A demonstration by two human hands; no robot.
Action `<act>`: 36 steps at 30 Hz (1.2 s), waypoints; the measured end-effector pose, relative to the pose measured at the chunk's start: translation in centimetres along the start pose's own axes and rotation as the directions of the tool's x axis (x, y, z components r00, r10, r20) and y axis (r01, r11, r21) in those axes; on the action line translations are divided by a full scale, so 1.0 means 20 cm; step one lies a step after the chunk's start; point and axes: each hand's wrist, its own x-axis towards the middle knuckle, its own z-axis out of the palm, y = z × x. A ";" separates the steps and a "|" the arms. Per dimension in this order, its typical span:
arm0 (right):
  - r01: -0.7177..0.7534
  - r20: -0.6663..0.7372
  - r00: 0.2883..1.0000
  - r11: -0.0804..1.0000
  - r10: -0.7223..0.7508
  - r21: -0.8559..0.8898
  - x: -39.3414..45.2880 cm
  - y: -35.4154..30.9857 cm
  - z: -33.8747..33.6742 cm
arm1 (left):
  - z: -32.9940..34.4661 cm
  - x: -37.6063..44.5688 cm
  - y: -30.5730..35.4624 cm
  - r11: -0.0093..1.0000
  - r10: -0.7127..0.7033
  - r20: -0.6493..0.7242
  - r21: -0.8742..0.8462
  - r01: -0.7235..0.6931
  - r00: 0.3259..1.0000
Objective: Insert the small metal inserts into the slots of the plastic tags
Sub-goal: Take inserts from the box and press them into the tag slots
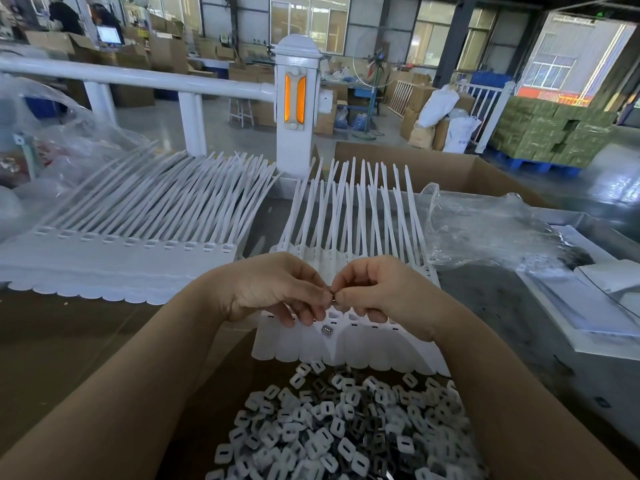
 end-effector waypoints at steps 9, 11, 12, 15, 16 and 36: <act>-0.048 -0.042 0.998 0.999 0.048 -0.008 0.00 0.01 -0.02 | -0.02 0.01 0.00 0.996 0.016 -0.067 -0.085 -0.022 0.998; -0.047 -0.023 0.999 0.998 0.046 -0.051 0.00 0.00 0.00 | -0.01 0.01 -0.01 0.997 0.017 -0.067 -0.073 -0.022 0.998; -0.045 -0.015 0.999 0.997 0.044 -0.069 0.00 0.00 0.00 | -0.01 0.01 -0.01 0.998 0.014 -0.059 -0.064 -0.018 0.998; -0.059 -0.003 0.998 0.993 0.059 -0.103 0.00 0.00 0.00 | -0.01 0.02 -0.01 0.997 -0.002 -0.029 -0.078 0.000 1.000; -0.065 0.006 0.998 0.991 0.066 -0.115 0.00 0.00 0.00 | -0.01 0.02 -0.01 0.996 -0.008 -0.028 -0.087 0.006 1.000; -0.057 0.042 0.997 0.974 0.068 -0.217 0.00 0.02 -0.01 | -0.03 0.02 -0.03 0.991 -0.108 -0.088 0.073 0.114 0.990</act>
